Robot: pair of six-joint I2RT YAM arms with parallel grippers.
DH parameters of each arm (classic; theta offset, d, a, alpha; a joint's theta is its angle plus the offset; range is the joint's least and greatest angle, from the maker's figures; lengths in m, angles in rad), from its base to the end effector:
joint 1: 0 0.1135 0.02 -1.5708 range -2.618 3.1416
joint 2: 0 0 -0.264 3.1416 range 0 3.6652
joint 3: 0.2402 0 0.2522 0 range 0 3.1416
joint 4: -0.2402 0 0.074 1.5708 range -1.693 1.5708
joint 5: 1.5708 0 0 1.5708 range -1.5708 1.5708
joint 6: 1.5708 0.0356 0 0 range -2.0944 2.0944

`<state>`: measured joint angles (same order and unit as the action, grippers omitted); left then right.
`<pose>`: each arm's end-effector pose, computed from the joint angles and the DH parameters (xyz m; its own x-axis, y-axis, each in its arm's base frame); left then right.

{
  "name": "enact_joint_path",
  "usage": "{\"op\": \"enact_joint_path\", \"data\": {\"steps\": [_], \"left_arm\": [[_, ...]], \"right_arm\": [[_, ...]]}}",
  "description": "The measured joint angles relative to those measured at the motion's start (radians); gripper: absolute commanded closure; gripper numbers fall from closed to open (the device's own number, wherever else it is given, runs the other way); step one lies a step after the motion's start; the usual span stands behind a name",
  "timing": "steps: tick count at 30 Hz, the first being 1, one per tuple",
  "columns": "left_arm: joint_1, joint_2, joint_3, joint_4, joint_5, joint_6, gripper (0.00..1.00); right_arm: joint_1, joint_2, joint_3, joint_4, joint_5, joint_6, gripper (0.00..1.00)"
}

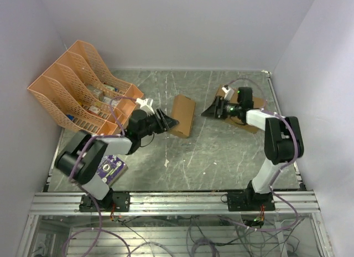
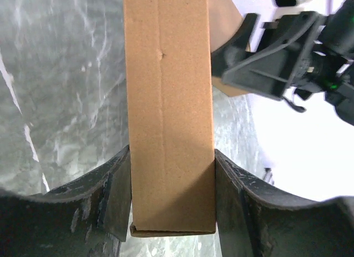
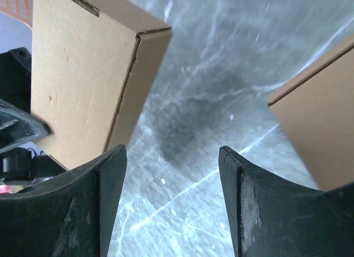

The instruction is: Fold the paper box

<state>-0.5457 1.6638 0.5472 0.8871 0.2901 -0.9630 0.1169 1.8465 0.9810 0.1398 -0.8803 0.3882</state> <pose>0.2607 -0.1702 0.1580 -0.7148 -0.4863 -0.5027 0.2604 0.4821 -0.8365 0.3629 0.0703 0.1557 -0.8550 0.1424 -0.4987 -0.3494 0.5526 0.7567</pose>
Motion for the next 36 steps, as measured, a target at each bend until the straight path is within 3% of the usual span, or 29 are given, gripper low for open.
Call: {"op": "enact_joint_path", "data": {"steps": [3, 5, 8, 9, 12, 16, 21, 30, 33, 35, 36], "left_arm": [[-0.002, -0.157, 0.123, -0.331, -0.063, 0.157, 0.46], [-0.010, -0.220, 0.290, -0.605, -0.160, 0.305, 0.53], [-0.043, -0.240, 0.541, -0.925, -0.367, 0.504, 0.52], [-0.067, -0.227, 0.623, -1.028, -0.457, 0.560, 0.52], [-0.175, -0.127, 0.864, -1.295, -0.747, 0.691, 0.66], [-0.272, 0.091, 1.089, -1.555, -1.026, 0.790, 0.66], [-0.303, 0.324, 1.215, -1.736, -1.194, 0.849, 0.64], [-0.348, 0.531, 1.266, -1.833, -1.299, 0.846, 0.43], [-0.357, 0.570, 1.263, -1.836, -1.302, 0.825, 0.29], [-0.364, 0.579, 1.258, -1.838, -1.308, 0.810, 0.03], [-0.367, 0.579, 1.255, -1.840, -1.307, 0.803, 0.00]], "right_arm": [[-0.074, -0.106, 0.041, -0.069, -0.030, -0.086, 0.33], [-0.116, -0.177, 0.097, -0.133, -0.062, -0.179, 0.33], [-0.164, -0.274, 0.172, -0.217, -0.097, -0.324, 0.33], [-0.175, -0.305, 0.179, -0.233, -0.099, -0.359, 0.33], [-0.221, -0.391, 0.174, -0.270, -0.096, -0.434, 0.32], [-0.290, -0.450, 0.148, -0.281, -0.093, -0.467, 0.32], [-0.326, -0.463, 0.104, -0.288, -0.102, -0.475, 0.32], [-0.392, -0.462, 0.098, -0.296, -0.145, -0.473, 0.32], [-0.395, -0.461, 0.098, -0.296, -0.155, -0.473, 0.32], [-0.396, -0.459, 0.098, -0.297, -0.161, -0.473, 0.32], [-0.396, -0.458, 0.098, -0.299, -0.162, -0.474, 0.32]]}}
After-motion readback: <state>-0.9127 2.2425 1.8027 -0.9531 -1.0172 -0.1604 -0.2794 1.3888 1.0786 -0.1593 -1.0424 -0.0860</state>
